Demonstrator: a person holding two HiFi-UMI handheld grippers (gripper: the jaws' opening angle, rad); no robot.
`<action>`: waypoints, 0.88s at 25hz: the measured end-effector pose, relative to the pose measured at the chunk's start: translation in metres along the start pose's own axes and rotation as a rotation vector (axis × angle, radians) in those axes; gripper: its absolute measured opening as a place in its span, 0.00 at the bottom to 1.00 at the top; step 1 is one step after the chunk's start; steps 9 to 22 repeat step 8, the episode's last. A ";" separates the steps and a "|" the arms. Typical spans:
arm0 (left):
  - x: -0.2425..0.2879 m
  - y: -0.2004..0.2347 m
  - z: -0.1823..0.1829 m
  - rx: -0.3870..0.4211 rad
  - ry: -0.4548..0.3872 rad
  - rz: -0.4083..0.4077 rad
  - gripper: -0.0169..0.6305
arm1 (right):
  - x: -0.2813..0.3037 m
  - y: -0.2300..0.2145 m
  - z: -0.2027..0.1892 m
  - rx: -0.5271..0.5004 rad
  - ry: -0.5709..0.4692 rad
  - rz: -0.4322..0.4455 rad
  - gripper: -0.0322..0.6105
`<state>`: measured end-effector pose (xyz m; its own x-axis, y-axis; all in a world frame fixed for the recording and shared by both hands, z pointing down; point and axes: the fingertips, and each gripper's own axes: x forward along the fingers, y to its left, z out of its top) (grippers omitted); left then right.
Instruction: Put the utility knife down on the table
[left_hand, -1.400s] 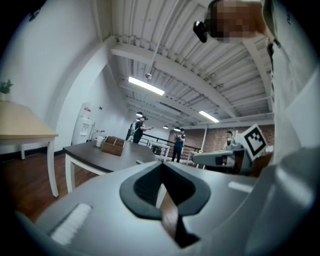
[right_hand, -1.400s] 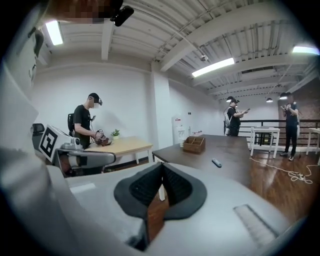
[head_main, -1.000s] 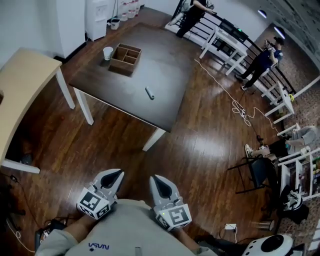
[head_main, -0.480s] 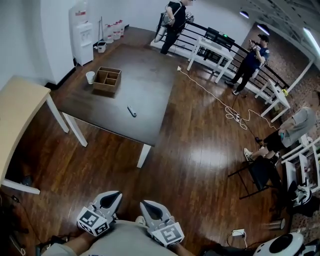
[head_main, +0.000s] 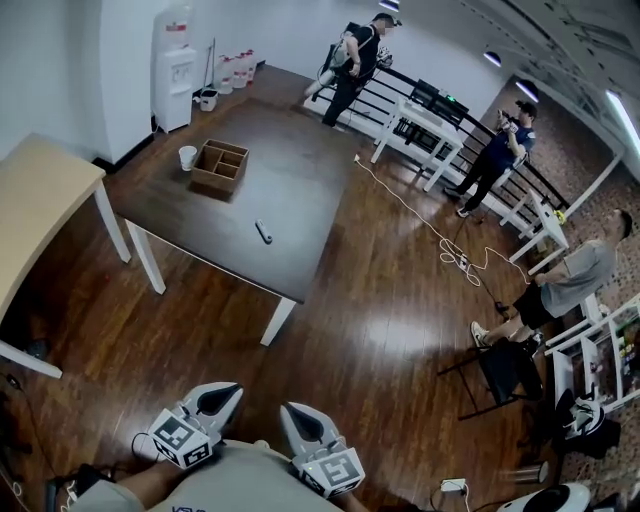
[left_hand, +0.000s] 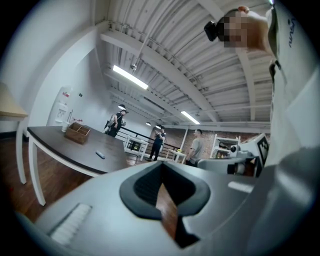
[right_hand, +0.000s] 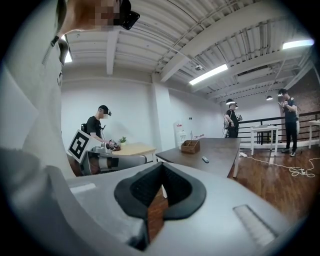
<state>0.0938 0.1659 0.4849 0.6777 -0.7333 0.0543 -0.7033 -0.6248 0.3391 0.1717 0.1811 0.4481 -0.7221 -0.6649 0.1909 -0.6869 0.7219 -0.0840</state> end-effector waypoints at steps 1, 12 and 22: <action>-0.001 0.000 0.000 -0.001 -0.002 0.000 0.03 | 0.000 0.001 0.000 -0.003 0.003 0.006 0.05; -0.006 0.006 0.008 -0.015 -0.029 0.002 0.03 | 0.009 0.007 0.002 -0.011 0.008 0.024 0.05; -0.006 0.006 0.008 -0.015 -0.029 0.002 0.03 | 0.009 0.007 0.002 -0.011 0.008 0.024 0.05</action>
